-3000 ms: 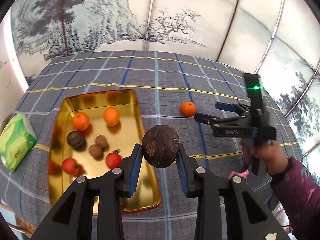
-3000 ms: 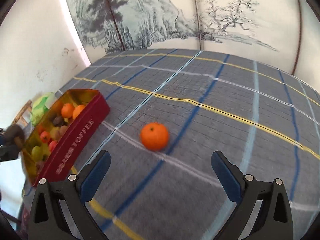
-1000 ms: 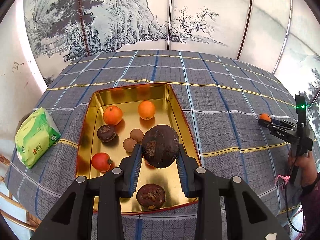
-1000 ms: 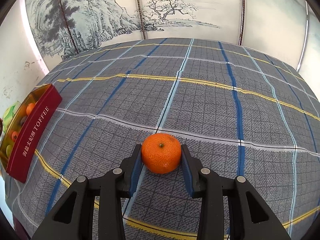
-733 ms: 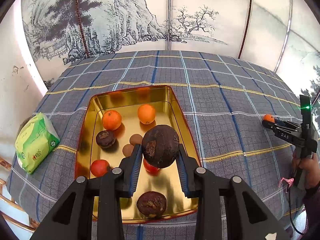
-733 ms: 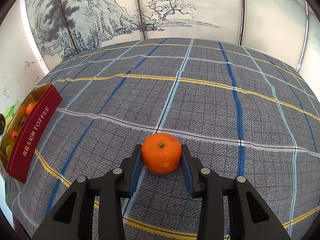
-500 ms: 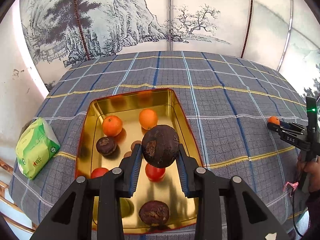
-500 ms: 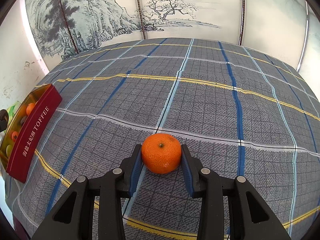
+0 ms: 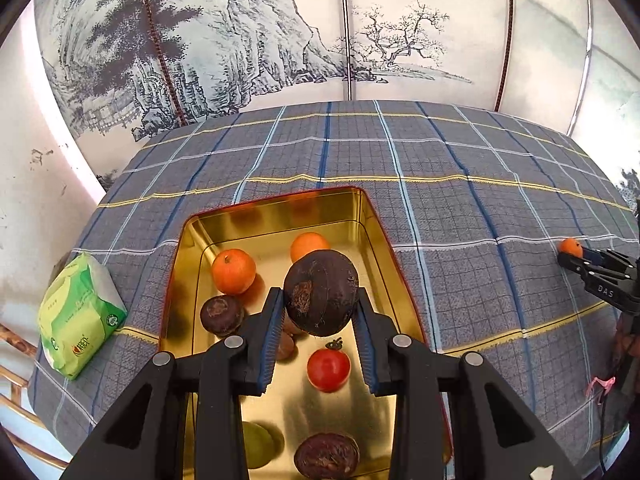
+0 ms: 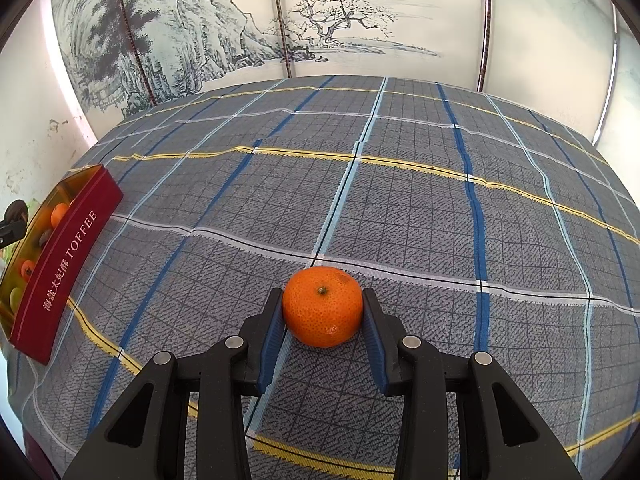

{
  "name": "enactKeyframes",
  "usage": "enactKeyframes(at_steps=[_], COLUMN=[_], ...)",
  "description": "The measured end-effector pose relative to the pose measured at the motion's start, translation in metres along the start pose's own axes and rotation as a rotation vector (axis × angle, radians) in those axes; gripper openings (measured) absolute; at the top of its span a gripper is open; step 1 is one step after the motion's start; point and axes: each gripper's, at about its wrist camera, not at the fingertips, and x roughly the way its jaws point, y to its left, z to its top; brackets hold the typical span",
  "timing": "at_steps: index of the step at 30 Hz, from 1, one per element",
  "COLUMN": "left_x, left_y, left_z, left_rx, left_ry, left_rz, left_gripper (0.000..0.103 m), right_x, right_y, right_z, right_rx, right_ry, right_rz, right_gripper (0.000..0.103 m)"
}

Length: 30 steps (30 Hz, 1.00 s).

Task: Organize fruits
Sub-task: 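Lower the dried fruit into the tin and open the left gripper while the right holds the tangerine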

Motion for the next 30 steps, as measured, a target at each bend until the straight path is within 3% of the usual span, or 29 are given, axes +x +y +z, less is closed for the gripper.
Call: enactKeyframes(at_steps=[30], left_x=[0.025], left_y=[0.020], left_z=[0.003], left_rx=[-0.007], left_ry=[0.035], left_rz=[0.047], left_gripper=[0.030], right_x=[0.001], right_y=[0.003], right_z=[0.002], right_rx=[-0.003], right_ry=[0.002], right_rz=[-0.004], right_gripper=[0.040])
